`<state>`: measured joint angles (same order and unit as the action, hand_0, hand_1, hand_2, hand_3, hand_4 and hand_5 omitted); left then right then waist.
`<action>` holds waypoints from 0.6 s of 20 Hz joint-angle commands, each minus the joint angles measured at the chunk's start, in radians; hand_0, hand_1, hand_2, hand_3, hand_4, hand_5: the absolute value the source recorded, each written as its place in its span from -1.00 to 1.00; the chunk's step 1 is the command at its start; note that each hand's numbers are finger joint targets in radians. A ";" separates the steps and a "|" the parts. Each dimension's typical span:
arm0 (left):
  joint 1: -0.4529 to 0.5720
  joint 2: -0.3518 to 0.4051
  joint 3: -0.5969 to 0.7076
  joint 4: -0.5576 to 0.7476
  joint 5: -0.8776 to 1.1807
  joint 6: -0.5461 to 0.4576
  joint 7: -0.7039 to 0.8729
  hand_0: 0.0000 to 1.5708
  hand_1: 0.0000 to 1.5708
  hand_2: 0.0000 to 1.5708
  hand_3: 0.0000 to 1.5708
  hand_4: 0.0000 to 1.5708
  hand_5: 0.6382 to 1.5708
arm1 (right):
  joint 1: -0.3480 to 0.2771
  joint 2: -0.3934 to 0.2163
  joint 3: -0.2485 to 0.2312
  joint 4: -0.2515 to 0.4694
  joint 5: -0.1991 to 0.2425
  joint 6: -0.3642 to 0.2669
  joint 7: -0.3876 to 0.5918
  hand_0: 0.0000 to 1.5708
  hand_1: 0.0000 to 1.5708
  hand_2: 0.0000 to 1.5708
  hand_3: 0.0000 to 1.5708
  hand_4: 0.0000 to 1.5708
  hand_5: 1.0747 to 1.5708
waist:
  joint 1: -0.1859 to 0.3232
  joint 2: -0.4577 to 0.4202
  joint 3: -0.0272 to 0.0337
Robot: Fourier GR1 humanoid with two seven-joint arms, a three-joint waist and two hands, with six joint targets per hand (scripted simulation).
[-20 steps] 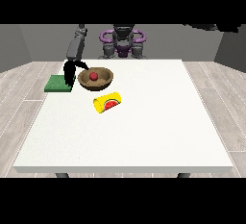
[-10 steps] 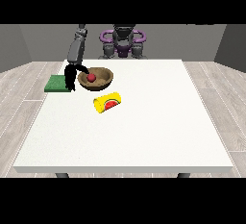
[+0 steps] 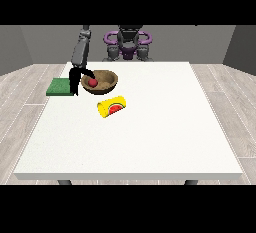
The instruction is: Pick the cup and pour the ball into the bowl, then pick the bowl and place it on the pad
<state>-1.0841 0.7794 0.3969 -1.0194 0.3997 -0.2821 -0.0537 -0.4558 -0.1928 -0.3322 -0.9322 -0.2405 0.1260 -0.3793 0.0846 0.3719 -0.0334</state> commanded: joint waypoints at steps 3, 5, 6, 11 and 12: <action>-0.030 0.012 0.000 0.009 0.018 -0.029 0.005 -1.00 -1.00 -1.00 -1.00 -1.00 0.92 | -0.067 0.095 0.029 0.038 0.029 -0.132 0.077 -1.00 -1.00 -1.00 -1.00 -0.43 1.00 | 0.072 0.037 0.0332; -0.047 0.026 0.002 0.035 0.006 -0.003 0.021 -1.00 -1.00 -1.00 -1.00 -1.00 0.93 | -0.091 0.116 0.054 0.038 0.042 -0.148 0.098 -1.00 -1.00 -1.00 -1.00 -0.46 1.00 | 0.041 0.035 0.0336; -0.040 -0.009 -0.007 -0.004 0.015 -0.001 0.004 -1.00 -1.00 -1.00 -1.00 -1.00 0.93 | -0.082 0.126 0.047 0.063 0.049 -0.164 0.066 -1.00 -1.00 -1.00 -1.00 -0.47 1.00 | 0.064 0.049 0.0341; -0.058 0.030 0.001 -0.006 0.030 -0.012 0.049 -1.00 -1.00 -1.00 -1.00 -1.00 0.94 | -0.002 0.061 0.031 0.093 0.091 -0.208 0.118 1.00 1.00 1.00 1.00 0.41 0.35 | 0.072 0.051 0.0339; -0.022 0.022 0.014 0.020 0.033 -0.037 0.006 -1.00 -1.00 -1.00 -1.00 -1.00 0.94 | 0.034 0.059 0.059 0.053 0.134 -0.238 0.112 1.00 1.00 1.00 1.00 0.48 0.33 | 0.071 0.055 0.0315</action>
<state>-1.1230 0.7985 0.3991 -1.0178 0.4223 -0.2987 -0.0315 -0.4598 -0.1309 -0.2960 -0.9594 -0.1560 -0.0556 -0.3621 0.1391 0.3817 -0.0339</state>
